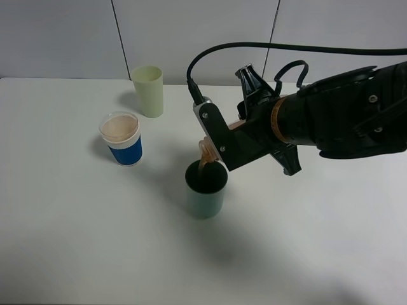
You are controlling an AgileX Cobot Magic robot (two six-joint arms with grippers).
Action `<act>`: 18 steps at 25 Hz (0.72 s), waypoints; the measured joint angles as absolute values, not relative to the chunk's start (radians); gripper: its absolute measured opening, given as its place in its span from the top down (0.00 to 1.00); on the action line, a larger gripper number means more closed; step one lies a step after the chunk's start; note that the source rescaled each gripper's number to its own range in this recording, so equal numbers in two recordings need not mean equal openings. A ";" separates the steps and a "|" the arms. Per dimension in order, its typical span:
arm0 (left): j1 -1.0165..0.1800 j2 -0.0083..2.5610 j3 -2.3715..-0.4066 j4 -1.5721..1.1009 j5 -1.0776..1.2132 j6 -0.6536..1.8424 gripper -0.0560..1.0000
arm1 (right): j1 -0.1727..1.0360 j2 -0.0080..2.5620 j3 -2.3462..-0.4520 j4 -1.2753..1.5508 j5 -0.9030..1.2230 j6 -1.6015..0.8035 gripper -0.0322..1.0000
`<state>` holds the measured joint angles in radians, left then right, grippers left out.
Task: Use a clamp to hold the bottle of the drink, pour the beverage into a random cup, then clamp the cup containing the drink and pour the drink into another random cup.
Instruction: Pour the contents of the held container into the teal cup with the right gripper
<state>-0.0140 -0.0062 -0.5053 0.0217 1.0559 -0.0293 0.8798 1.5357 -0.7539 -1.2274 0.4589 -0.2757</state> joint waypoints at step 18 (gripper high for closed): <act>-0.014 -0.006 -0.505 0.022 1.056 -0.029 0.21 | 0.880 1.536 -0.754 -1.287 0.459 -0.279 0.93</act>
<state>-0.0140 -0.0062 -0.5053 0.0217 1.0559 -0.0293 0.8798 1.5357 -0.7539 -1.2872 0.4592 -0.2788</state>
